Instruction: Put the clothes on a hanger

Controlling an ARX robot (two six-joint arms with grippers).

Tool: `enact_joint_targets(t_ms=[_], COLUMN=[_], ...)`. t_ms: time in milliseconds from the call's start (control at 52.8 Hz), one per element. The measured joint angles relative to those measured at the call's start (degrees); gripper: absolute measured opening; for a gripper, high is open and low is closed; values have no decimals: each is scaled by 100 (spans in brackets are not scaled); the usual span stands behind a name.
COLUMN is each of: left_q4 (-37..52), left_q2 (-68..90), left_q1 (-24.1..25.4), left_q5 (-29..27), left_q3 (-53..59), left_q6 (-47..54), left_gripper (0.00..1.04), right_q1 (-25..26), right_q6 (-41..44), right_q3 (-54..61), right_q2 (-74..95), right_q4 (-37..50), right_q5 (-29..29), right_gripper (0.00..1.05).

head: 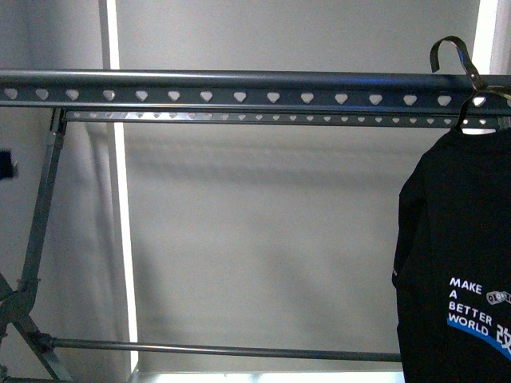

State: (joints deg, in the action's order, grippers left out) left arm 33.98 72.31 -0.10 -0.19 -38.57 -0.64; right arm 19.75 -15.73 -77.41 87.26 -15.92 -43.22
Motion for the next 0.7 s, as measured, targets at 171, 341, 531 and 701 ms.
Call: enact_joint_targets(t_ms=[171, 341, 531, 701], left_q4=[369, 592, 691, 662], left_q2=[-501, -966, -1561, -2057], left_q1=[0, 0, 0, 0], left_q5=[11, 15, 17, 15], left_q3=[927, 1596, 2341, 2767], left_q6=[33, 37, 37, 37], left_gripper=[4, 4, 4, 4], right_q1=[-201, -452, -800, -890], right_q6=[-951, -1655, -2111, -2203], right_q3=[-190, -358, -463, -275], right_q2=[184, 369, 610, 669], right_q4=[345, 540, 614, 743], right_q5=[188, 474, 826, 984], right_gripper=[3, 3, 3, 3])
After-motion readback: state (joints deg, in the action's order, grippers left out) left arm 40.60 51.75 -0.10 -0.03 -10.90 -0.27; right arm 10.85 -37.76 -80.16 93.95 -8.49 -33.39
